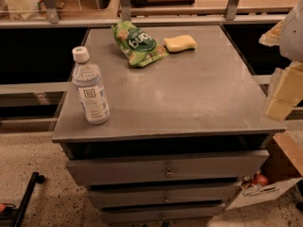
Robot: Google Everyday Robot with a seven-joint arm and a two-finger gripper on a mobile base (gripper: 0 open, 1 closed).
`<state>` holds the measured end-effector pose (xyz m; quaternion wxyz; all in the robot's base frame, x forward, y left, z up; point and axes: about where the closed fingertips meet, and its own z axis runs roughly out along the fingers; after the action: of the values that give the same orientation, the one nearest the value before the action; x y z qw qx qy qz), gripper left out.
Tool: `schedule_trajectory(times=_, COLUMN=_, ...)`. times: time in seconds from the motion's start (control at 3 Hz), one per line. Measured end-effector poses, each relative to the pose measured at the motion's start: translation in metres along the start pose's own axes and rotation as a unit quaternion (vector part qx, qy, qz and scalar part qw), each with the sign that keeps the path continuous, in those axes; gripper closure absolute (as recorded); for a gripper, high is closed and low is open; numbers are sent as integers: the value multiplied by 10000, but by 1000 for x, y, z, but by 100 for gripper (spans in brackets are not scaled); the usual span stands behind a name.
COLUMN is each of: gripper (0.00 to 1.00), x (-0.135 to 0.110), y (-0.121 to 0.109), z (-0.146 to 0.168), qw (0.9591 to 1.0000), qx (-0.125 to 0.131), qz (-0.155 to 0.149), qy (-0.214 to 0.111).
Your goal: Move green rice chip bag near blue plastic bottle
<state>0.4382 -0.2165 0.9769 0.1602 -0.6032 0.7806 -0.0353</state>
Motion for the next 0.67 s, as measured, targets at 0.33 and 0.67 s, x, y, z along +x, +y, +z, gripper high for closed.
schedule_trajectory(times=0.33, gripper=0, x=-1, y=-1, z=-1, qw=10000, qx=31, qz=19, qy=-12)
schedule_trajectory(times=0.67, gripper=0, x=-5, y=-20, z=1, qw=9990, qx=208, qz=384, qy=-51)
